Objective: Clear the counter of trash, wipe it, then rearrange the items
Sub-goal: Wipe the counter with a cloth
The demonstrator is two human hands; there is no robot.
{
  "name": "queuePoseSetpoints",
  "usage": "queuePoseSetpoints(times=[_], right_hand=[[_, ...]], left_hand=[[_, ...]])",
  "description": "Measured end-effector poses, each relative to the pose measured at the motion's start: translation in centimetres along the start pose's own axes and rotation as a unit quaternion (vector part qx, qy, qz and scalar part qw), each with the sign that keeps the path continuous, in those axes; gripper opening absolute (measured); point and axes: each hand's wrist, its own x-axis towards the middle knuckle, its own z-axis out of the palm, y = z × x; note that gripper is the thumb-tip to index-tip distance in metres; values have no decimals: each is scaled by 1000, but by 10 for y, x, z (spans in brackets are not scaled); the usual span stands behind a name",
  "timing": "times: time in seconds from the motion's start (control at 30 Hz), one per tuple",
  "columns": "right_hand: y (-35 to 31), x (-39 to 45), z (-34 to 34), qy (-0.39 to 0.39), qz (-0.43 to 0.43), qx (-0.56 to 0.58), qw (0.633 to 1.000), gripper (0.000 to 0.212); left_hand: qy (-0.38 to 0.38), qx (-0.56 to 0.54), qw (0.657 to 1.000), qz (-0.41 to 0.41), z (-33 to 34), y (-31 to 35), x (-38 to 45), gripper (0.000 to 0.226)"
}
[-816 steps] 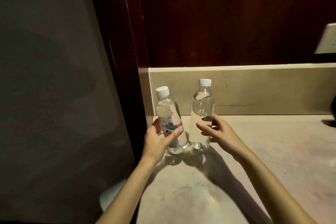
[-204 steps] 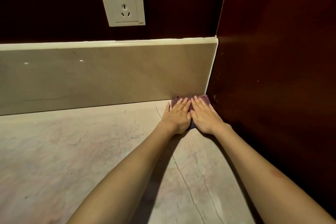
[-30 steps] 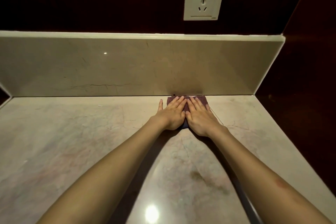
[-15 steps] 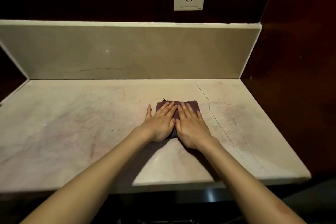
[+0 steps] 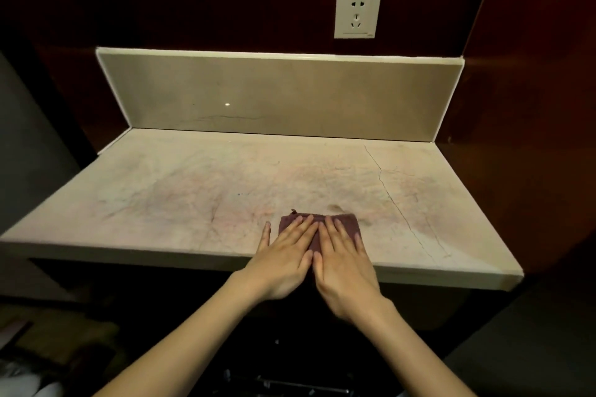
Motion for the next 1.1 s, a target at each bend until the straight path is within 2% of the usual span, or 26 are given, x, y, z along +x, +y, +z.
queuePoseSetpoints(times=[0.1, 0.3, 0.5, 0.6, 0.77, 1.1], right_hand=[[-6, -8, 11, 20, 1, -12, 1000, 95], [-10, -5, 10, 27, 7, -2, 1000, 96], [-10, 47, -2, 17, 3, -12, 1000, 100], [-9, 80, -2, 24, 3, -13, 1000, 96], [-7, 138, -10, 7, 23, -11, 1000, 58], [2, 242, -17, 17, 47, 3, 999, 55]], left_hand=[[0, 7, 1000, 3, 2, 0, -14, 55], [-6, 12, 1000, 6, 3, -4, -10, 54], [-15, 27, 1000, -2, -16, -28, 32, 53], [-16, 27, 999, 0, -28, -45, 59, 53], [-35, 40, 999, 0, -49, -73, 115, 53], [-49, 32, 998, 0, -80, -117, 210, 53]])
